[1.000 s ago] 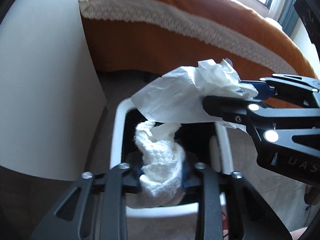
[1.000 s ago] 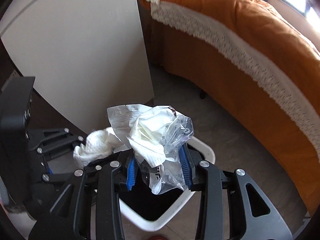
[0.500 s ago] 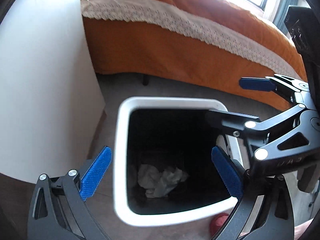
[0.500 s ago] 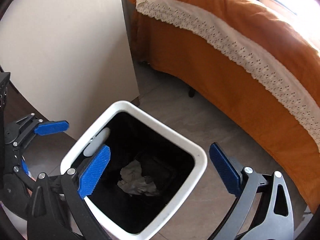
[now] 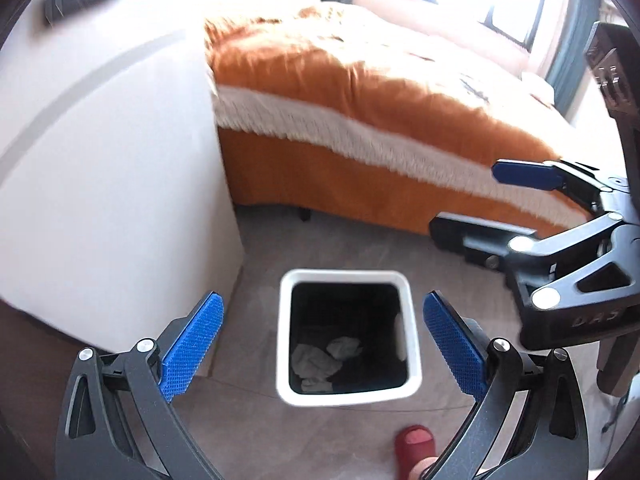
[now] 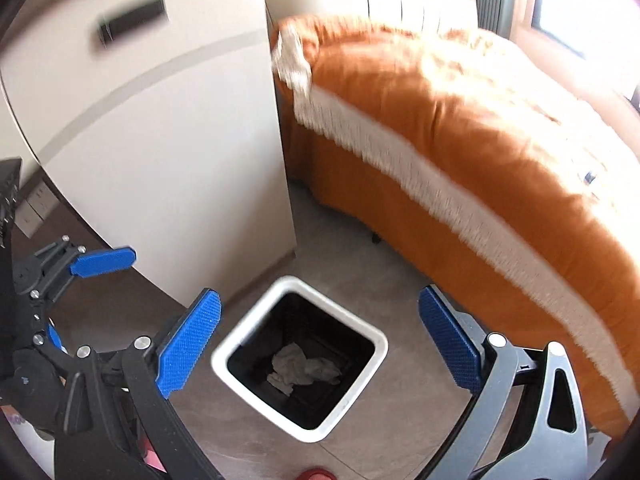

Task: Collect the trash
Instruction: 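Move both open tools back toward the trash on the desk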

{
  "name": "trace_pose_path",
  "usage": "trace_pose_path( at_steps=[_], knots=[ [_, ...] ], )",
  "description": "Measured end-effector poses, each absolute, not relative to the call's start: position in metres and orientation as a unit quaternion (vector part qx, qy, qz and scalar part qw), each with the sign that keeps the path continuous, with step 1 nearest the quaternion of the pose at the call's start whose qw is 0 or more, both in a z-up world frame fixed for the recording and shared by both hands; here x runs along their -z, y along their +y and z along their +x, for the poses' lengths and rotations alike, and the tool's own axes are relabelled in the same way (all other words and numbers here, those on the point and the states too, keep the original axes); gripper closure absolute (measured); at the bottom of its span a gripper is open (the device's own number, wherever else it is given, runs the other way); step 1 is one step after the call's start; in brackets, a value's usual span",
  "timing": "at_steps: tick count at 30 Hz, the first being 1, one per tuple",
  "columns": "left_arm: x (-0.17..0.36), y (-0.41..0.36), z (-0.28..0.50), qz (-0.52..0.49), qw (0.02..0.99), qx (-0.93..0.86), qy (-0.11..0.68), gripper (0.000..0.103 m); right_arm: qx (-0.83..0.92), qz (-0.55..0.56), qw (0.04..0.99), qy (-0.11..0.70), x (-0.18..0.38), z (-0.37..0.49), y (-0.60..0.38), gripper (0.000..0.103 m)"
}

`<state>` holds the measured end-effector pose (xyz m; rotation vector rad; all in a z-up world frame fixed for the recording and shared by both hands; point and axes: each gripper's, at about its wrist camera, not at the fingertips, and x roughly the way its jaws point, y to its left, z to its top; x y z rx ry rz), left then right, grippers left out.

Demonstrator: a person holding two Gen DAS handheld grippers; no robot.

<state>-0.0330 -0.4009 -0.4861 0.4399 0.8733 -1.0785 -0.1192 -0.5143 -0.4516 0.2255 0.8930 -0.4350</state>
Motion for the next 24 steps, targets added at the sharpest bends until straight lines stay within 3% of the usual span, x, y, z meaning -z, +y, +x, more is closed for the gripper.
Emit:
trace_pose_path(
  at_steps=[14, 24],
  knots=[
    [0.241, -0.279, -0.008, 0.136, 0.838, 0.411, 0.332, 0.005, 0.180, 0.062, 0.933, 0.306, 0.208, -0.092, -0.431, 0.004],
    [0.134, -0.147, 0.035, 0.096, 0.900, 0.310, 0.290, 0.005, 0.079, 0.027, 0.965, 0.247, 0.109, -0.028, -0.323, 0.004]
  ],
)
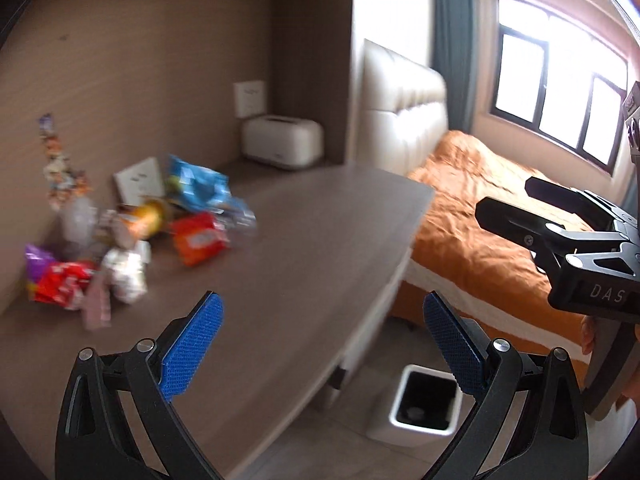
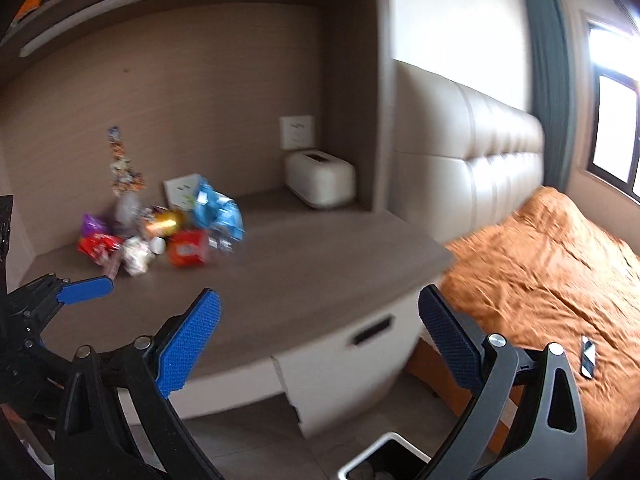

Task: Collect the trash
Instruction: 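Move both open tools back toward the trash on the desk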

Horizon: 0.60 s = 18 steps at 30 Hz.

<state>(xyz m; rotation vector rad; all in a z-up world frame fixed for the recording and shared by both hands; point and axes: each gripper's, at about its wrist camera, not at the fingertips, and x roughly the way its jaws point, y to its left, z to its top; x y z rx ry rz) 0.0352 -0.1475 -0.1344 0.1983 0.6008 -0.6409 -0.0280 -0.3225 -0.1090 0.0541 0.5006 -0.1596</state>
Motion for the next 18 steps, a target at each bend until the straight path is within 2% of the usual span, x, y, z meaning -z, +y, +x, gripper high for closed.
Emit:
trace_pose_path(
  at_steps=[12, 18],
  knots=[
    [0.094, 0.025, 0.121, 0.072, 0.937, 0.195, 0.282, 0.005, 0.001, 0.005, 0.971, 0.239, 0.089, 0.068, -0.178, 0.004],
    [0.096, 0.067, 0.155, 0.060, 0.939, 0.181, 0.287, 0.005, -0.008, 0.011, 0.969, 0.246, 0.094, 0.106, -0.139, 0.004]
  ],
)
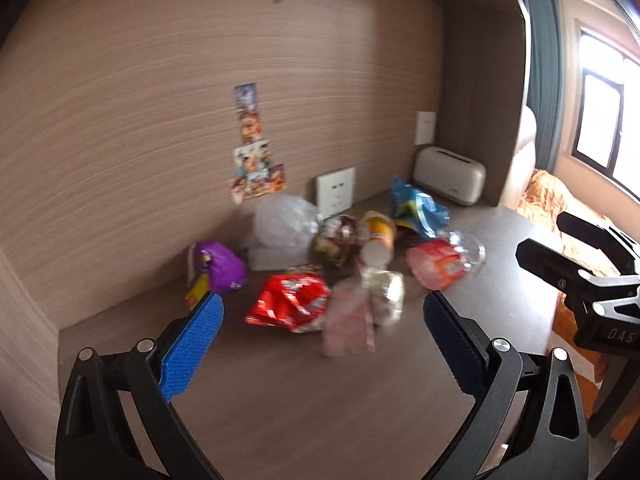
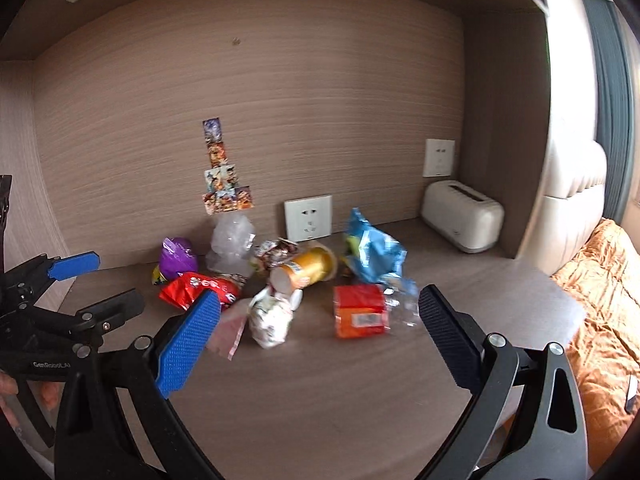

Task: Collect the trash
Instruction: 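Move both open tools back toward the trash on the desk, then grasp the red snack bag with the left tool while the right tool grasps the crumpled wrapper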

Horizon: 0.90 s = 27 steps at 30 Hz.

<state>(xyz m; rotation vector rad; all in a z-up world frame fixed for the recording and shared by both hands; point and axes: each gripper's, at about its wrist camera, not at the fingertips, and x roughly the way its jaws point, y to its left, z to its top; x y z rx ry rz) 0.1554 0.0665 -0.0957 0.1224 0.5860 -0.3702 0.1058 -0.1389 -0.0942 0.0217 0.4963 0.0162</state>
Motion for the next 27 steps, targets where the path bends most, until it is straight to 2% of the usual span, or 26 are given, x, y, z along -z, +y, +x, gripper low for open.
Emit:
trace_pose_path(
  at_steps=[18, 27],
  knots=[
    [0.163, 0.072, 0.254, 0.057, 0.917, 0.183, 0.349, 0.005, 0.006, -0.015, 0.943, 0.333, 0.174, 0.195, -0.110, 0.004],
    [0.184, 0.059, 0.279, 0.068, 0.903, 0.210, 0.369, 0.010, -0.006, -0.045, 0.930, 0.366, 0.198, 0.221, -0.097, 0.032]
  ],
)
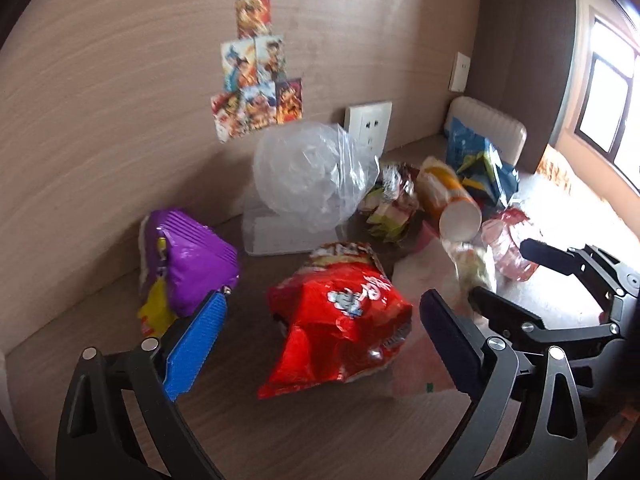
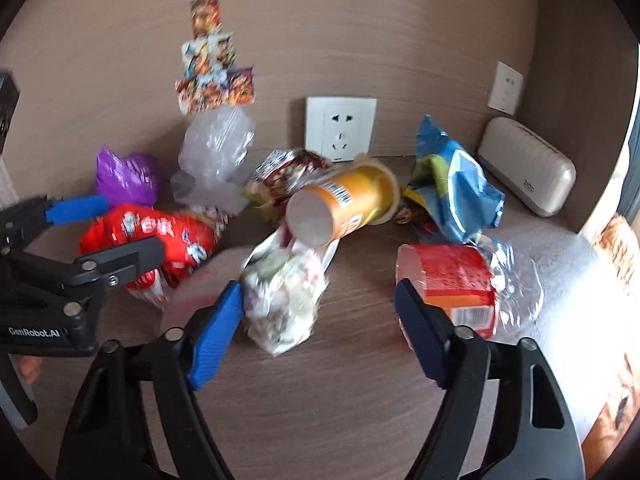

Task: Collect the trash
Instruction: 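Grasp the red snack bag with the left tool while the right tool grasps the crumpled wrapper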

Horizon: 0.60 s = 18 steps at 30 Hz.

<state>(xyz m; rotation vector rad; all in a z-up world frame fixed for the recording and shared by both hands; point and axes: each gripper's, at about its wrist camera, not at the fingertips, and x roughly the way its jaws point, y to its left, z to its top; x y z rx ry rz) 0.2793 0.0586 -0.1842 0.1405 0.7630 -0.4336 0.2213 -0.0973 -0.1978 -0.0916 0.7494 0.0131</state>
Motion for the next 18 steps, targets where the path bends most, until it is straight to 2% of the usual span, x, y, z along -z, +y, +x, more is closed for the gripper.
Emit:
trace_pose_path(
  at_steps=[1, 8, 9, 11, 18],
  knots=[
    [0.187, 0.057, 0.281, 0.070, 0.901, 0.213, 0.371, 0.012, -0.008, -0.051, 0.928, 0.369, 0.200, 0.223, -0.095, 0.037],
    [0.199, 0.049, 0.293, 0.059, 0.891, 0.228, 0.389, 0.029, -0.024, -0.047, 0.923, 0.380, 0.207, 0.234, -0.094, 0.038],
    [0.200, 0.049, 0.293, 0.060, 0.891, 0.227, 0.388, 0.032, -0.026, -0.046, 0.923, 0.380, 0.207, 0.235, -0.094, 0.041],
    [0.200, 0.050, 0.295, 0.057, 0.888, 0.235, 0.391, 0.036, -0.043, -0.040, 0.922, 0.383, 0.208, 0.237, -0.093, 0.063],
    [0.196, 0.049, 0.286, 0.064, 0.892, 0.227, 0.385, 0.043, -0.052, -0.034, 0.922, 0.382, 0.204, 0.231, -0.093, 0.064]
  ],
)
